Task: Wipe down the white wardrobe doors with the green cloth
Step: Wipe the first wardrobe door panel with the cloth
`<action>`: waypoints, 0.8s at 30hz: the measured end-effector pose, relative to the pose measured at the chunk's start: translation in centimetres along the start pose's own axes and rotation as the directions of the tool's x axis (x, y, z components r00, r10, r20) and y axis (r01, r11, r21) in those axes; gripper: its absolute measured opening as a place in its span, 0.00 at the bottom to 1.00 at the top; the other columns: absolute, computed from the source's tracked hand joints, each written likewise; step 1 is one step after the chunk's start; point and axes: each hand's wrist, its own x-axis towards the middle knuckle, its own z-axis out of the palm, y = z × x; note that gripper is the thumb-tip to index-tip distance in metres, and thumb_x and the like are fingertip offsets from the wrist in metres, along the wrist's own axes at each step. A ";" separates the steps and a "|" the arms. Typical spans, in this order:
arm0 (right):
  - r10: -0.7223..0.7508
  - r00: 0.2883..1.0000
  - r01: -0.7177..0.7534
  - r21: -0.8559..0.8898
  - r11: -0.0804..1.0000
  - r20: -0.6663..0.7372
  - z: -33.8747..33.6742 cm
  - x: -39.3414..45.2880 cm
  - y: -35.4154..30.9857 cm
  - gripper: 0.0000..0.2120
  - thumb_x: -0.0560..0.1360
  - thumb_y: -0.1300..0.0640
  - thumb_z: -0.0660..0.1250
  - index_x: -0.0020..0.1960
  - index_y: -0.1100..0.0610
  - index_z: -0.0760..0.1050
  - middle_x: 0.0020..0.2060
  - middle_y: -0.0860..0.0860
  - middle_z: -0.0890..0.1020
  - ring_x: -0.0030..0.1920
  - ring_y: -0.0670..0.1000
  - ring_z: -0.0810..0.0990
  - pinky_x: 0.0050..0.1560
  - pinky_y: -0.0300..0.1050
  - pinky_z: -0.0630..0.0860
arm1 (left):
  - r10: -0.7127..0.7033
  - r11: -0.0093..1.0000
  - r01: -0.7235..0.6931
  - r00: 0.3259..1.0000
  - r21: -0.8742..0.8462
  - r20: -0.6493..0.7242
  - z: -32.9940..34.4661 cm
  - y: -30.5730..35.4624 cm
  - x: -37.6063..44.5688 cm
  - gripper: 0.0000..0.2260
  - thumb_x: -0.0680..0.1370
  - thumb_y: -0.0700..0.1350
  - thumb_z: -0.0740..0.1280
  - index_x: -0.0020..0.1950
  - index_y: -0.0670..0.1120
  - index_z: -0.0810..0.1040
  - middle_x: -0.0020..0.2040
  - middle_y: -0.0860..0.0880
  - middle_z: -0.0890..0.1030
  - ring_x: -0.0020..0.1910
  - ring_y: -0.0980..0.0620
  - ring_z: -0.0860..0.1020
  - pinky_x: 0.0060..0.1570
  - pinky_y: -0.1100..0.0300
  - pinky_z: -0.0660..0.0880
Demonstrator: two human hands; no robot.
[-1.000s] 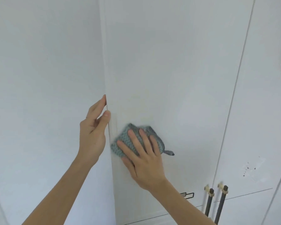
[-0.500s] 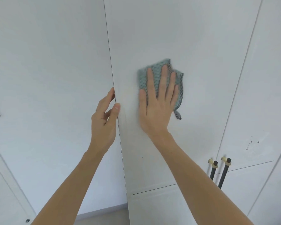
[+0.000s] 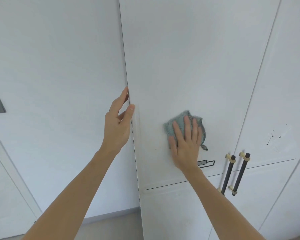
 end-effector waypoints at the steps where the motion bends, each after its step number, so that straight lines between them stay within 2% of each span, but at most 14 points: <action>1: 0.113 0.991 -0.113 0.013 0.994 -0.065 -0.3 2.6 -0.5 0.23 0.86 0.46 0.52 0.81 0.47 0.59 0.81 0.54 0.59 0.81 0.60 0.54 0.80 0.61 0.53 | 0.000 1.000 0.000 1.000 0.001 -0.006 0.1 0.0 -0.1 0.21 0.86 0.40 0.64 0.74 0.60 0.68 0.73 0.60 0.74 0.73 0.66 0.70 0.63 0.73 0.72; 3: 0.303 0.939 -0.296 0.064 0.953 -0.165 -0.6 6.5 -2.5 0.24 0.87 0.48 0.51 0.81 0.51 0.58 0.81 0.58 0.59 0.81 0.62 0.53 0.80 0.62 0.52 | -0.008 1.000 0.008 1.000 0.002 -0.005 0.2 0.0 -0.1 0.21 0.86 0.40 0.64 0.75 0.60 0.68 0.73 0.59 0.74 0.73 0.66 0.70 0.63 0.72 0.71; 5: 0.372 0.907 -0.364 0.077 0.928 -0.197 0.0 7.3 -5.3 0.24 0.87 0.48 0.49 0.81 0.53 0.58 0.81 0.60 0.58 0.81 0.63 0.53 0.80 0.63 0.52 | -0.005 1.000 0.005 1.000 0.001 -0.003 0.1 0.0 -0.1 0.21 0.86 0.40 0.64 0.75 0.59 0.68 0.74 0.58 0.74 0.74 0.65 0.70 0.64 0.72 0.71; 7: 0.244 0.961 -0.235 0.079 0.969 -0.129 1.3 4.1 -8.1 0.24 0.87 0.47 0.51 0.81 0.51 0.59 0.81 0.58 0.58 0.81 0.63 0.54 0.79 0.64 0.53 | 0.007 1.000 -0.007 1.000 0.009 -0.017 -0.2 -0.2 0.0 0.21 0.86 0.40 0.64 0.75 0.58 0.68 0.74 0.57 0.74 0.74 0.64 0.71 0.64 0.72 0.71; 9: 0.054 0.998 -0.055 0.107 0.993 0.013 2.4 -2.1 -9.5 0.22 0.86 0.47 0.56 0.79 0.47 0.64 0.81 0.54 0.58 0.81 0.61 0.56 0.79 0.63 0.55 | 0.025 0.999 -0.024 1.000 0.030 -0.017 -0.1 -0.3 0.0 0.21 0.86 0.40 0.64 0.75 0.59 0.67 0.73 0.58 0.74 0.74 0.64 0.71 0.64 0.73 0.71; 11: -0.061 0.993 0.046 0.133 0.990 0.105 2.8 -7.8 -8.0 0.20 0.85 0.46 0.59 0.77 0.44 0.69 0.81 0.48 0.59 0.81 0.56 0.59 0.78 0.59 0.58 | 0.035 0.999 -0.035 0.999 0.032 -0.007 -0.1 -0.4 -0.2 0.21 0.86 0.40 0.64 0.76 0.58 0.67 0.73 0.56 0.75 0.74 0.63 0.72 0.64 0.72 0.71; 13: -0.078 0.985 0.060 0.119 0.991 0.154 2.4 -10.9 -4.4 0.20 0.85 0.45 0.59 0.76 0.42 0.69 0.82 0.44 0.58 0.81 0.54 0.59 0.78 0.58 0.59 | 0.044 0.999 -0.043 0.999 0.024 -0.023 0.0 -0.4 -0.4 0.22 0.86 0.39 0.64 0.77 0.58 0.68 0.74 0.54 0.76 0.73 0.62 0.72 0.63 0.72 0.72; 15: -0.013 0.990 0.004 0.061 0.998 0.141 1.4 -10.6 -0.2 0.22 0.85 0.44 0.56 0.79 0.41 0.63 0.82 0.45 0.55 0.81 0.55 0.56 0.79 0.58 0.56 | 0.047 0.999 -0.047 0.998 0.010 -0.039 0.3 -0.6 -0.3 0.21 0.86 0.39 0.64 0.76 0.57 0.69 0.72 0.55 0.78 0.73 0.62 0.73 0.62 0.71 0.73; 17: 0.204 0.976 -0.205 0.012 0.979 0.079 0.1 -7.3 3.5 0.25 0.86 0.44 0.50 0.82 0.43 0.53 0.83 0.48 0.50 0.82 0.57 0.51 0.81 0.58 0.51 | 0.053 0.999 -0.053 0.997 0.010 -0.055 0.7 -0.9 -0.3 0.21 0.86 0.39 0.64 0.77 0.55 0.69 0.72 0.56 0.78 0.73 0.62 0.73 0.63 0.69 0.74; 19: 0.498 0.864 -0.493 0.076 0.866 -0.073 -0.9 -2.1 6.5 0.27 0.86 0.44 0.46 0.83 0.50 0.52 0.83 0.54 0.51 0.82 0.59 0.50 0.80 0.62 0.51 | 0.054 0.999 -0.053 0.996 0.012 -0.074 1.0 -1.2 -0.3 0.21 0.87 0.40 0.63 0.79 0.53 0.69 0.75 0.54 0.75 0.74 0.60 0.72 0.67 0.66 0.73; 21: 0.751 0.641 -0.704 0.268 0.658 -0.160 -2.0 2.9 8.2 0.30 0.85 0.42 0.44 0.83 0.54 0.53 0.83 0.55 0.52 0.82 0.59 0.50 0.80 0.61 0.50 | 0.055 0.998 -0.054 0.995 0.012 -0.082 1.3 -1.4 -0.3 0.21 0.87 0.41 0.63 0.81 0.51 0.68 0.77 0.54 0.74 0.75 0.60 0.71 0.69 0.66 0.72; 22: 0.814 0.551 -0.745 0.331 0.579 -0.182 -2.2 4.4 8.3 0.31 0.84 0.41 0.43 0.83 0.54 0.53 0.83 0.56 0.52 0.82 0.59 0.50 0.81 0.58 0.48 | 0.055 0.998 -0.055 0.995 0.012 -0.080 1.4 -1.4 -0.3 0.21 0.87 0.41 0.62 0.81 0.51 0.68 0.77 0.54 0.73 0.75 0.60 0.71 0.69 0.67 0.71; 23: 0.839 0.506 -0.762 0.351 0.543 -0.199 -2.2 5.1 7.9 0.32 0.84 0.41 0.43 0.83 0.55 0.54 0.83 0.56 0.52 0.82 0.59 0.50 0.82 0.54 0.46 | 0.055 0.998 -0.054 0.996 0.008 -0.077 1.5 -1.4 -0.3 0.21 0.87 0.42 0.62 0.81 0.51 0.67 0.77 0.54 0.73 0.76 0.59 0.71 0.69 0.67 0.71; 24: 0.836 0.505 -0.764 0.339 0.548 -0.214 -2.0 4.9 6.8 0.31 0.84 0.42 0.44 0.82 0.57 0.54 0.82 0.58 0.52 0.82 0.60 0.51 0.82 0.52 0.45 | 0.056 0.998 -0.056 0.995 0.002 -0.077 1.5 -1.4 -0.3 0.21 0.87 0.42 0.62 0.81 0.51 0.68 0.77 0.54 0.73 0.76 0.59 0.71 0.69 0.68 0.70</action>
